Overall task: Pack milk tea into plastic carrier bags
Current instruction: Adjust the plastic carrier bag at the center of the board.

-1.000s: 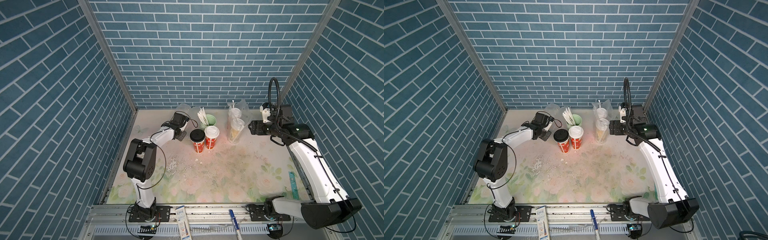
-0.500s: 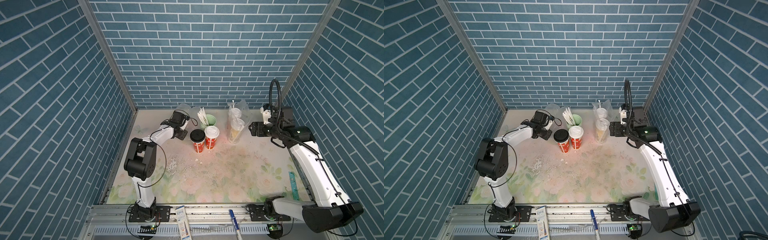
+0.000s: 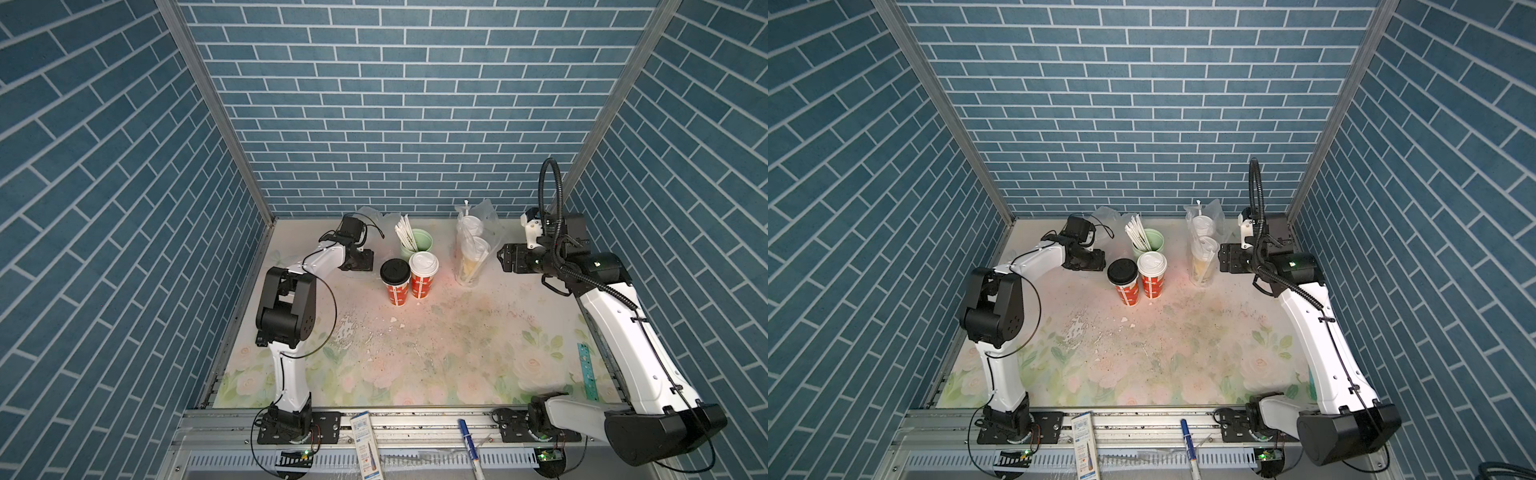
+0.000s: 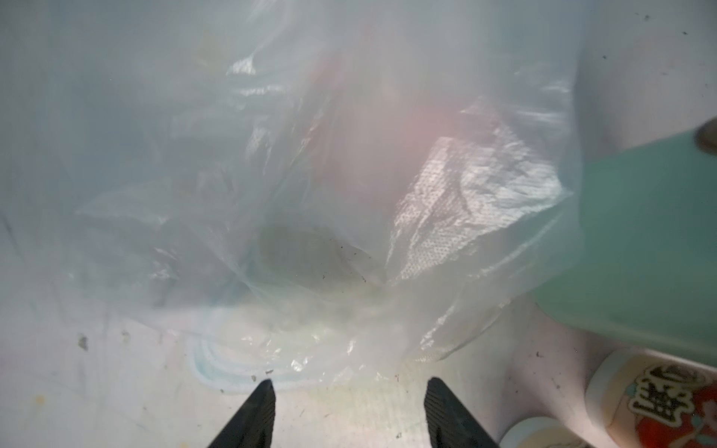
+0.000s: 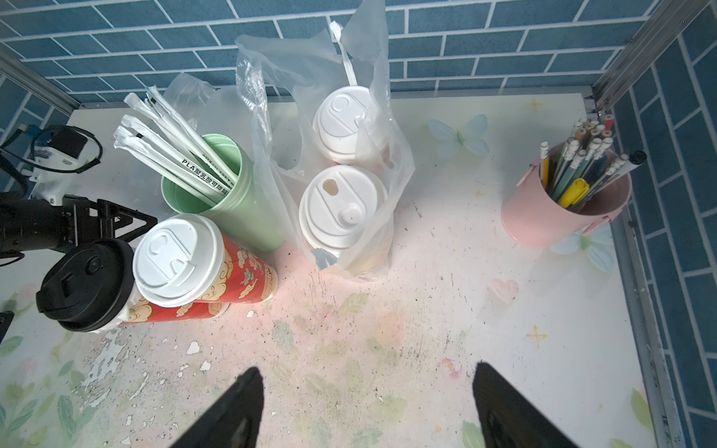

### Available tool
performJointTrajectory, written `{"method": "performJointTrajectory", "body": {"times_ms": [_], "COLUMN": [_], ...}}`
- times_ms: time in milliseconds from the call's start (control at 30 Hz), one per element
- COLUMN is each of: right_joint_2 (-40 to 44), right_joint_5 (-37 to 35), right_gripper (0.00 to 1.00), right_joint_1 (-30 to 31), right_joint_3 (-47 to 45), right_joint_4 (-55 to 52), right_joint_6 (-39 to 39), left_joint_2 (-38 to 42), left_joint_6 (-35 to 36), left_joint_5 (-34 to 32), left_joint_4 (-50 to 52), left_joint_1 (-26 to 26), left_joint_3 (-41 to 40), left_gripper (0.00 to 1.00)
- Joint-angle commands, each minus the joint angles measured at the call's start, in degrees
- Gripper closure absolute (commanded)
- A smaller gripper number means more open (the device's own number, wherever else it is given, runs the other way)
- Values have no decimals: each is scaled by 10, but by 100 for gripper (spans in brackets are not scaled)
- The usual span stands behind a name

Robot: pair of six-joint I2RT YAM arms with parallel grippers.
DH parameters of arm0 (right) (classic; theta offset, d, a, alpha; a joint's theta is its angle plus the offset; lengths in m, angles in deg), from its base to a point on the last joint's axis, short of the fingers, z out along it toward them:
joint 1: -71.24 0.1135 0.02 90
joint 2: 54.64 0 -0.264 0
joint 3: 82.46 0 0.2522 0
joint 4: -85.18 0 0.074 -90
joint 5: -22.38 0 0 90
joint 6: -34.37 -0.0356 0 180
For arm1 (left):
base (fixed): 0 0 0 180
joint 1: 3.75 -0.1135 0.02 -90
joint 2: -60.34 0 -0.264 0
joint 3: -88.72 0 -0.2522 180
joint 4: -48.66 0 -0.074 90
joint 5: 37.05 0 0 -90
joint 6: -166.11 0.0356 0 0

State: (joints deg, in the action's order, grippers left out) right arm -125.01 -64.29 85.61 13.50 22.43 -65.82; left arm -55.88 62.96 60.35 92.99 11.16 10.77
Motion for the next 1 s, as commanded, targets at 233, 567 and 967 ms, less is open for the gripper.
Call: {"method": "performJointTrajectory", "body": {"times_ms": [233, 567, 967], "right_joint_2": [4, 8, 12], "right_joint_5": [9, 3, -6], "right_gripper": [15, 15, 15], "right_joint_1": [2, 2, 2], "right_joint_3": [-17, -22, -25], "right_joint_4": [15, 17, 15], "right_joint_6": [-8, -8, -5], "left_joint_2": [-12, -38, -72], "left_joint_6": [-169, -288, -349], "left_joint_5": [-40, -64, -110], "left_joint_4": [55, 2, -21], "left_joint_1": [-1, -1, 0], "left_joint_3": [10, 9, 22], "left_gripper": [28, 23, 30]}}
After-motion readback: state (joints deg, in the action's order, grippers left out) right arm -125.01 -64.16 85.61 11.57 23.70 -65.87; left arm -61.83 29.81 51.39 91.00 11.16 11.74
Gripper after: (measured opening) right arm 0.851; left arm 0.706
